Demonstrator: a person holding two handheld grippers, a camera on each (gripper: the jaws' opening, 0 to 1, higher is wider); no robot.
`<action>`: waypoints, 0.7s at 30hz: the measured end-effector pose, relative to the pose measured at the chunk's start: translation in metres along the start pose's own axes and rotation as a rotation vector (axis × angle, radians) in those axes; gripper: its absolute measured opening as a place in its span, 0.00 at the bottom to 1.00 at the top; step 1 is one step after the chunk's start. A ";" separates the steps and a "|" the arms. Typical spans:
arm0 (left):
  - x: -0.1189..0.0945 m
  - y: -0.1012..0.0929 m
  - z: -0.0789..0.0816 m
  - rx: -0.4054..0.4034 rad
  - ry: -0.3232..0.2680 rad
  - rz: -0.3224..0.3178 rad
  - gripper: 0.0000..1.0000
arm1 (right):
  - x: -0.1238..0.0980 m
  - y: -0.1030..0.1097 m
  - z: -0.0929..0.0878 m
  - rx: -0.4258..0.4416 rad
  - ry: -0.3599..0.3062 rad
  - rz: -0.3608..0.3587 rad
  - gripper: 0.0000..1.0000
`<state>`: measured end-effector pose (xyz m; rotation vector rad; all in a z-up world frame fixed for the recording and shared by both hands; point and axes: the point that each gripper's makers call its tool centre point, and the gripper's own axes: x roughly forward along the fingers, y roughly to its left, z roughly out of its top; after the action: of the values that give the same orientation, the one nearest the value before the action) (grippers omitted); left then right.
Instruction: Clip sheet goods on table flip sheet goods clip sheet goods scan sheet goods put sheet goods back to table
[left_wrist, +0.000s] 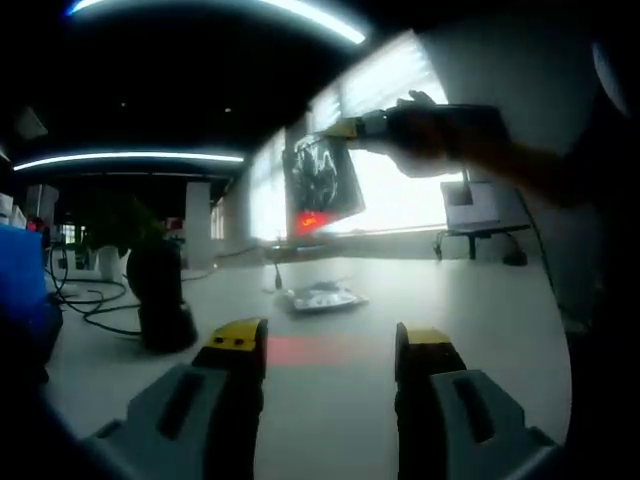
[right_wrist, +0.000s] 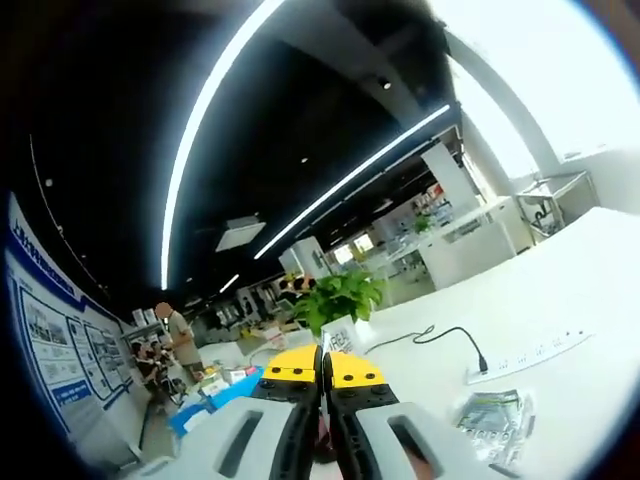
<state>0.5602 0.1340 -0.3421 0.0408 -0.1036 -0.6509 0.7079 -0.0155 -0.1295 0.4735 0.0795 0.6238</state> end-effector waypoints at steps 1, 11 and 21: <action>0.000 0.000 0.000 0.000 0.001 0.000 0.44 | -0.003 -0.001 -0.001 -0.003 -0.001 -0.003 0.00; 0.001 0.001 -0.001 0.001 0.006 0.004 0.44 | -0.021 -0.015 0.002 -0.085 0.013 -0.020 0.00; 0.002 0.001 -0.002 0.005 0.012 0.001 0.44 | -0.031 -0.022 0.000 -0.289 -0.001 -0.031 0.00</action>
<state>0.5626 0.1338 -0.3442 0.0492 -0.0940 -0.6490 0.6942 -0.0487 -0.1416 0.1926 -0.0044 0.5932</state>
